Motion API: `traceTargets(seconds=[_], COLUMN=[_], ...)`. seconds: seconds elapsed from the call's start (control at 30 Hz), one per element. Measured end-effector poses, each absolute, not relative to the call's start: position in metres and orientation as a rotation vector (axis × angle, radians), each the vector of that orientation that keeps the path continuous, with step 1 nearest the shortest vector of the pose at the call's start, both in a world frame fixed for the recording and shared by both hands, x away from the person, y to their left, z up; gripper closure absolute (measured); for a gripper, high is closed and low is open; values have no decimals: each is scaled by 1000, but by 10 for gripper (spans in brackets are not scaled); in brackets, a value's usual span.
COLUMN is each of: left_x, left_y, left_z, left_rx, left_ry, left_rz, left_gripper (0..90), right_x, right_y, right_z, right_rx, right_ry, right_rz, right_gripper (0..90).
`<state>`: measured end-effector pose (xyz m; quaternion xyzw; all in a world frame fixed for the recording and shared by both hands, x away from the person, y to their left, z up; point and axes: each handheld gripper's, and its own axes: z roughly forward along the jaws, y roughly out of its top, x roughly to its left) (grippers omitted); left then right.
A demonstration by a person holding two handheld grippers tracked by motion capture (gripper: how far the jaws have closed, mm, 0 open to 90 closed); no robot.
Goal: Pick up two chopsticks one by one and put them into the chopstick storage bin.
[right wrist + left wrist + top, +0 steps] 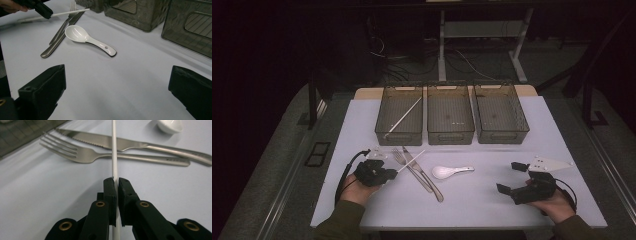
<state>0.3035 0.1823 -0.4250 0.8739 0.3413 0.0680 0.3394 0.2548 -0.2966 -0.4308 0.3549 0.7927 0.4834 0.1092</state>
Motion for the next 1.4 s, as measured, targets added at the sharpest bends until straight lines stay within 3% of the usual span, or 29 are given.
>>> traceTargets(seconds=[1.4], left_x=[312], left_y=[197], left_z=[-373], left_rx=[2042], left_ry=[853], left_rz=[238], left_gripper=[847], right_x=[257], right_y=[-296], right_z=[-432], right_rx=[1050], right_ry=[2331], right_rz=[1415], right_gripper=[14])
